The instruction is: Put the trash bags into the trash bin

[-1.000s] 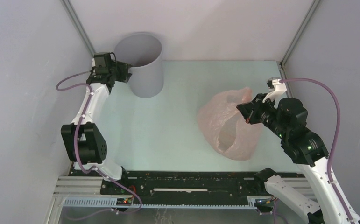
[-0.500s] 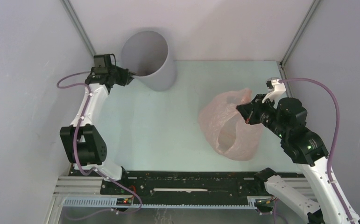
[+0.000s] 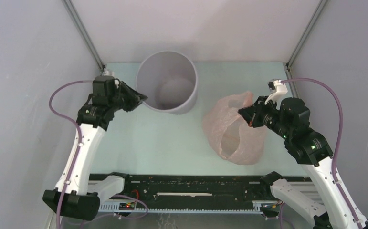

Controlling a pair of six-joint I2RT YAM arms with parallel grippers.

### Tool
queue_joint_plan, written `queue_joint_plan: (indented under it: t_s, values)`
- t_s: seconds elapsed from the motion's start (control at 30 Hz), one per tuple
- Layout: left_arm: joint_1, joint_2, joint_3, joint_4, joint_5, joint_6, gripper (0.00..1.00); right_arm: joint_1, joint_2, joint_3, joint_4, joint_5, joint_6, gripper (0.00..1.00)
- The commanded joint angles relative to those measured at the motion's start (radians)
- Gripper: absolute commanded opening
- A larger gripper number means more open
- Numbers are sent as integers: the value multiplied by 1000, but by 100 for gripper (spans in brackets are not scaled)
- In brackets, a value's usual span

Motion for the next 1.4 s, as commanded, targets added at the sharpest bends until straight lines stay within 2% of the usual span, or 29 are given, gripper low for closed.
queue_joint_plan:
  t_s: [0.0, 0.2, 0.33, 0.57, 0.73, 0.9, 1.07, 1.23, 1.37]
  values:
    - [-84, -96, -82, 1, -7, 11, 12, -6, -16, 34, 32, -14, 15, 0]
    - [-142, -132, -96, -18, -33, -1, 12, -6, -36, 87, 3, 28, 27, 0]
    - [-172, -120, -70, -46, -31, 10, 15, -5, -51, 170, -9, 43, 3, 0]
    - [-209, -108, -68, -64, -2, 8, 14, -6, -43, 345, -9, 115, -24, 0]
    - [-298, -95, -28, -106, -98, 35, 14, -6, -8, 476, 6, 115, -70, 0]
    - [-354, -91, -32, -114, -102, 22, 16, -5, 1, 518, 79, 97, -154, 0]
    - [-376, -82, -33, -127, -33, 4, 20, -6, 74, 639, 156, -37, -133, 0]
    - [-394, -86, -5, -153, -9, -18, 23, -6, 212, 780, 298, -235, 24, 0]
    - [-408, -90, -2, -142, -7, -49, 25, -5, 284, 851, 424, -297, 141, 0]
